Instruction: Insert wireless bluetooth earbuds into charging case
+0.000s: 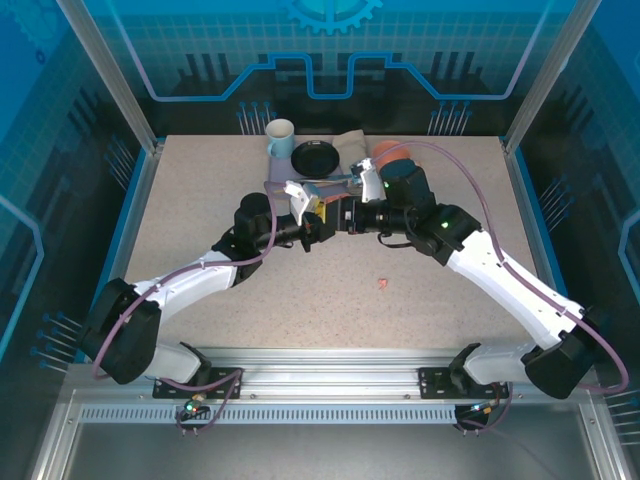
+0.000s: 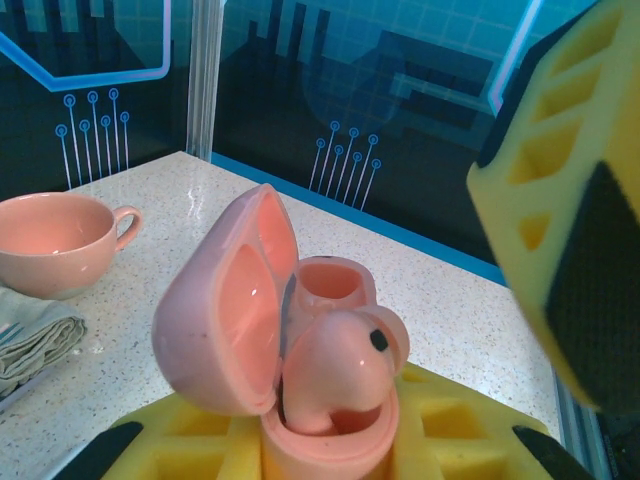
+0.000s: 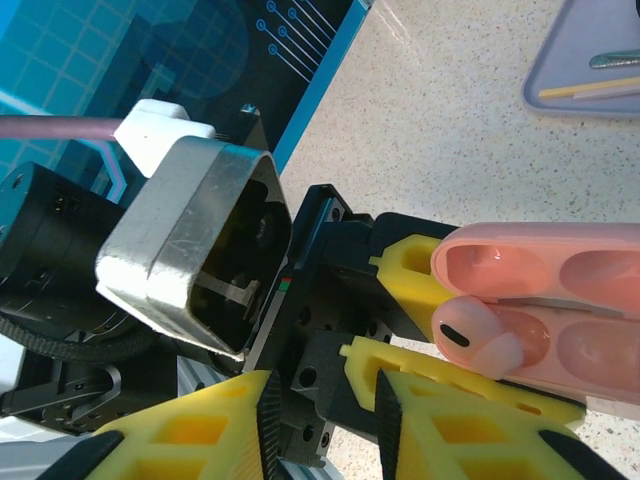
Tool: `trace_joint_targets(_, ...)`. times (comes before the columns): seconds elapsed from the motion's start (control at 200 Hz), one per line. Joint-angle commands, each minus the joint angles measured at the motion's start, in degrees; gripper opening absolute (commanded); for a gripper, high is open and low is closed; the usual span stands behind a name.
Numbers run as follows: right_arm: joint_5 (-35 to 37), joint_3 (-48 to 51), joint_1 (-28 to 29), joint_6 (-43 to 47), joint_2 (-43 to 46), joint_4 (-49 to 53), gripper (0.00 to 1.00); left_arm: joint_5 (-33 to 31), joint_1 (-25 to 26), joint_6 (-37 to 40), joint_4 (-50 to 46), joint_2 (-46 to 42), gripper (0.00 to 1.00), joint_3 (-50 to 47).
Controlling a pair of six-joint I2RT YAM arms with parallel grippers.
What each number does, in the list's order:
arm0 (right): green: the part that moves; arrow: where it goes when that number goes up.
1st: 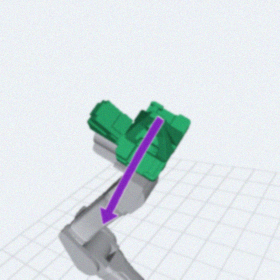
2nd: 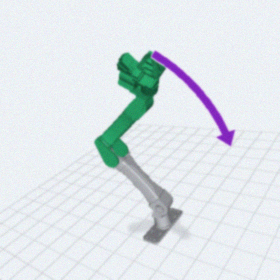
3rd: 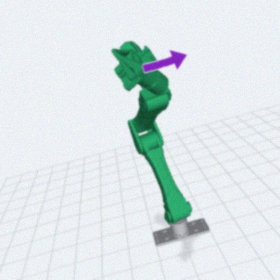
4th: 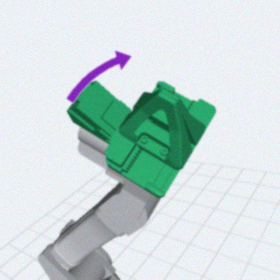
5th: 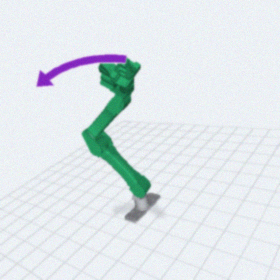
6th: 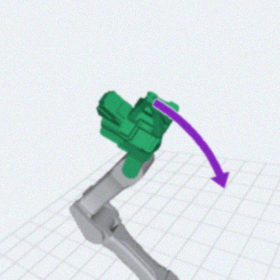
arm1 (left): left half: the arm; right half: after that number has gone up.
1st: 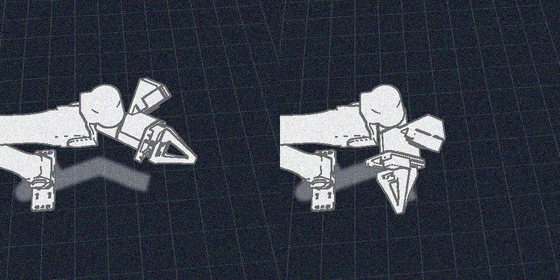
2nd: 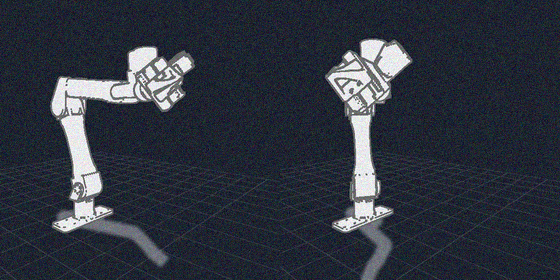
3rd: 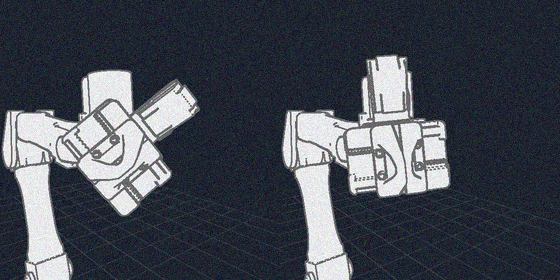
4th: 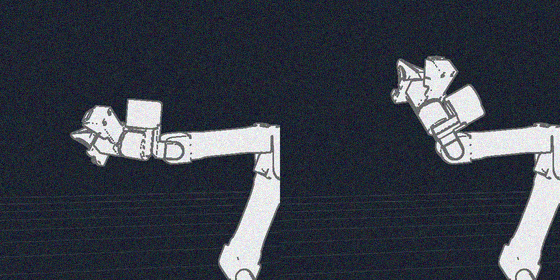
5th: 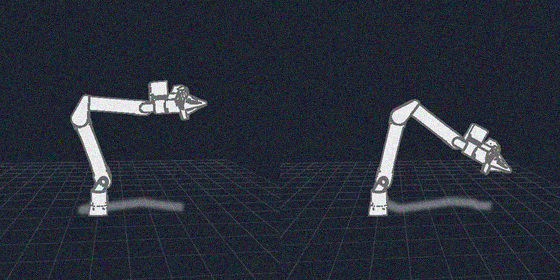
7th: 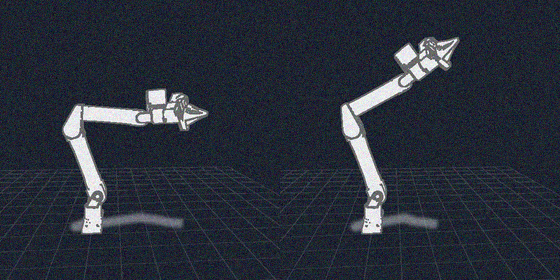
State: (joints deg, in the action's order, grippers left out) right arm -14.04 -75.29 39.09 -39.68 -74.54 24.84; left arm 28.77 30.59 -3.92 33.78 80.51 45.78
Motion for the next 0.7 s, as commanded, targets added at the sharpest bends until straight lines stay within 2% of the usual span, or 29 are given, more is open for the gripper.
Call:
trace_joint_targets(0.0,-1.2,0.2,0.8,-0.9,-0.1,-1.2,0.33,0.0,0.0,1.5,2.3,-1.7,0.0,0.2)
trace_joint_targets(0.695,-1.7,1.8,-3.8,0.0,-0.5,-0.3,0.32,0.5,0.0,1.5,2.1,-2.4,0.0,1.0)
